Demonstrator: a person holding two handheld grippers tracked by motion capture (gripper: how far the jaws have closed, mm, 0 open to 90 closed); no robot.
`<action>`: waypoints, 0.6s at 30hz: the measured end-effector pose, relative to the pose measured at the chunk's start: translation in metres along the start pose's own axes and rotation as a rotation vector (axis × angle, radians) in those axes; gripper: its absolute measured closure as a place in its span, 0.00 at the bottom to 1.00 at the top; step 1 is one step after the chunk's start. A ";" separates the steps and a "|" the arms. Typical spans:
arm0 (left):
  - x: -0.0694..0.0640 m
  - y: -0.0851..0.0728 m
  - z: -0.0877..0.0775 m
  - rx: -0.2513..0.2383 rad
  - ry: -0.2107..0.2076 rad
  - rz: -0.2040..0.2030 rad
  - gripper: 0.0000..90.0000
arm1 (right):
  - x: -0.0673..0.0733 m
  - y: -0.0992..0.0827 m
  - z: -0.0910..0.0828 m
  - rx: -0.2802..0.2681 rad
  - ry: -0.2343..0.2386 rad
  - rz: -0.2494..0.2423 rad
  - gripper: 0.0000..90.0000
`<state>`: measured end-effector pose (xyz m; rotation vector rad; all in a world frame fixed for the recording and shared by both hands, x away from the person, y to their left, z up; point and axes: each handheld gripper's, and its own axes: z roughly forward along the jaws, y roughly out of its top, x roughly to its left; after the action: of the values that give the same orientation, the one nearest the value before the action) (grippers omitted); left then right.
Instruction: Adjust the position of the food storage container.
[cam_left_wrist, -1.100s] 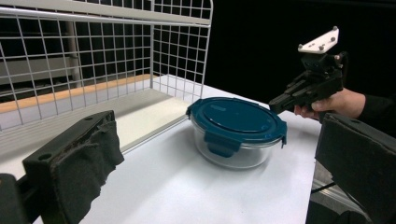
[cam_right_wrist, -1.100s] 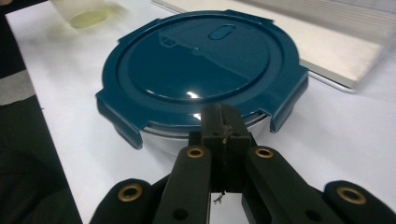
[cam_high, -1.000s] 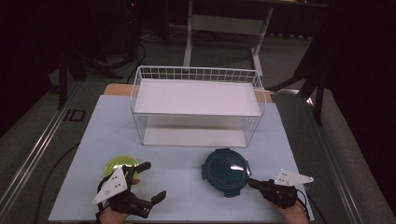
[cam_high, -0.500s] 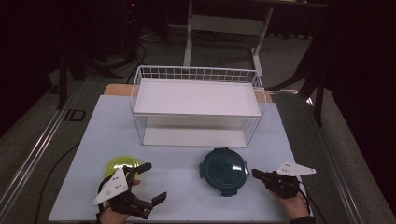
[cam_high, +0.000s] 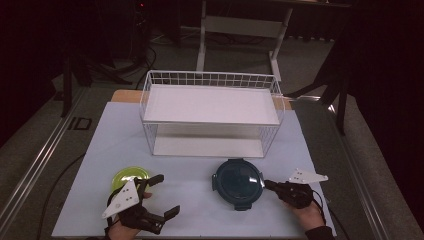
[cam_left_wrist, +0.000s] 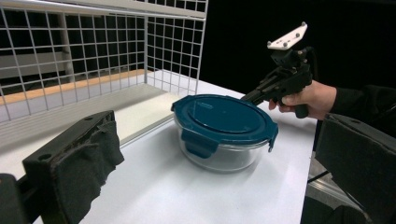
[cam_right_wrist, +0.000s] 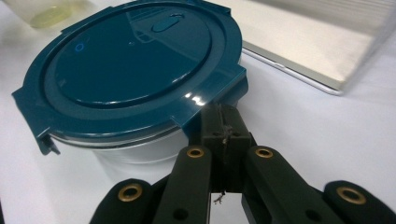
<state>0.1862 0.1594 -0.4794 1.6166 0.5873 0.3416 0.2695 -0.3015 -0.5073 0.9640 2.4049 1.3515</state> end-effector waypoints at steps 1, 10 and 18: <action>-0.001 0.000 0.000 0.001 -0.001 0.002 0.00 | 0.002 0.001 0.002 0.002 0.010 -0.002 1.00; -0.001 -0.001 0.000 0.009 -0.003 0.004 0.00 | 0.010 0.012 0.018 0.017 0.040 -0.021 1.00; -0.002 -0.001 0.001 0.016 -0.009 0.006 0.00 | 0.017 0.020 0.032 0.024 0.069 -0.030 1.00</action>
<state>0.1853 0.1574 -0.4806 1.6348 0.5795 0.3348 0.2801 -0.2617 -0.5064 0.8974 2.4817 1.3696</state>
